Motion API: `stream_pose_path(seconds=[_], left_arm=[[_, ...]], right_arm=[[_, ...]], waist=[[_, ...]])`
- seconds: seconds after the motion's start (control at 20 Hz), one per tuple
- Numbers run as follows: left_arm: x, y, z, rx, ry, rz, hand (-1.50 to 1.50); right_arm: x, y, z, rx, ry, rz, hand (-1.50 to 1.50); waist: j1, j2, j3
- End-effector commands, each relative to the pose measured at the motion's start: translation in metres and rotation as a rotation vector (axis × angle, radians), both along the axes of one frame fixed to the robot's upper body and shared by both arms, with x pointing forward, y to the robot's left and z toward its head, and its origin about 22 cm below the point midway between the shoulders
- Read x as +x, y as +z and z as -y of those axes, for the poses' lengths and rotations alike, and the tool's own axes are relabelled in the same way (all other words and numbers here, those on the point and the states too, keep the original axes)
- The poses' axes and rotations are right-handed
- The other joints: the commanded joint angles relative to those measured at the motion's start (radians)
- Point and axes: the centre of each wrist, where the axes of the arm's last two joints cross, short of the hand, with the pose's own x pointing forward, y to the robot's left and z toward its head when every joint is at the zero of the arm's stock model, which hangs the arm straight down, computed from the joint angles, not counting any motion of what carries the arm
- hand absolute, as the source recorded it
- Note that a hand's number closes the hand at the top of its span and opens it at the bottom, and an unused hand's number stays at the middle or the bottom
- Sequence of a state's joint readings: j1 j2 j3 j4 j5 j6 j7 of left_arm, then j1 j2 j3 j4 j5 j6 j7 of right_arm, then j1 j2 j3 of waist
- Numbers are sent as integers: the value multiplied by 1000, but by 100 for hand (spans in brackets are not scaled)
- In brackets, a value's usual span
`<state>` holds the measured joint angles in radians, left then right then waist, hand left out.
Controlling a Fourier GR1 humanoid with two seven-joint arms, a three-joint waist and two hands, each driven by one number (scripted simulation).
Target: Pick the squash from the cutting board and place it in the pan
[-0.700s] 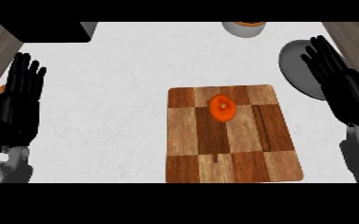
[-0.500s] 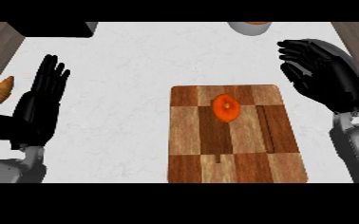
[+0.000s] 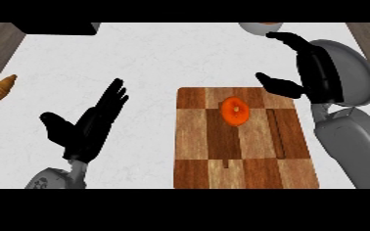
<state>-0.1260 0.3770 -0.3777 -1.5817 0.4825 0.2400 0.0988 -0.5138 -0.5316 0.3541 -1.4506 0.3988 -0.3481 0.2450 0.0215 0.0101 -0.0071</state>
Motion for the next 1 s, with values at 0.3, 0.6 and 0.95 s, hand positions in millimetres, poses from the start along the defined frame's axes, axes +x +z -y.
stream_pose_path(seconds=[0.3, 0.6, 0.95], left_arm=[[0, -16, 10, -6, -70, -66, 0], [-1, -11, 14, -3, -94, -71, 0], [7, -9, 11, -17, -84, -58, 0]], right_arm=[[12, -28, -81, -578, -105, -434, -150], [20, -29, -137, -910, -229, -742, -150], [29, -47, -198, -1087, -232, -1064, -150]], waist=[[13, -7, -3], [30, -13, 0], [28, -5, 2]])
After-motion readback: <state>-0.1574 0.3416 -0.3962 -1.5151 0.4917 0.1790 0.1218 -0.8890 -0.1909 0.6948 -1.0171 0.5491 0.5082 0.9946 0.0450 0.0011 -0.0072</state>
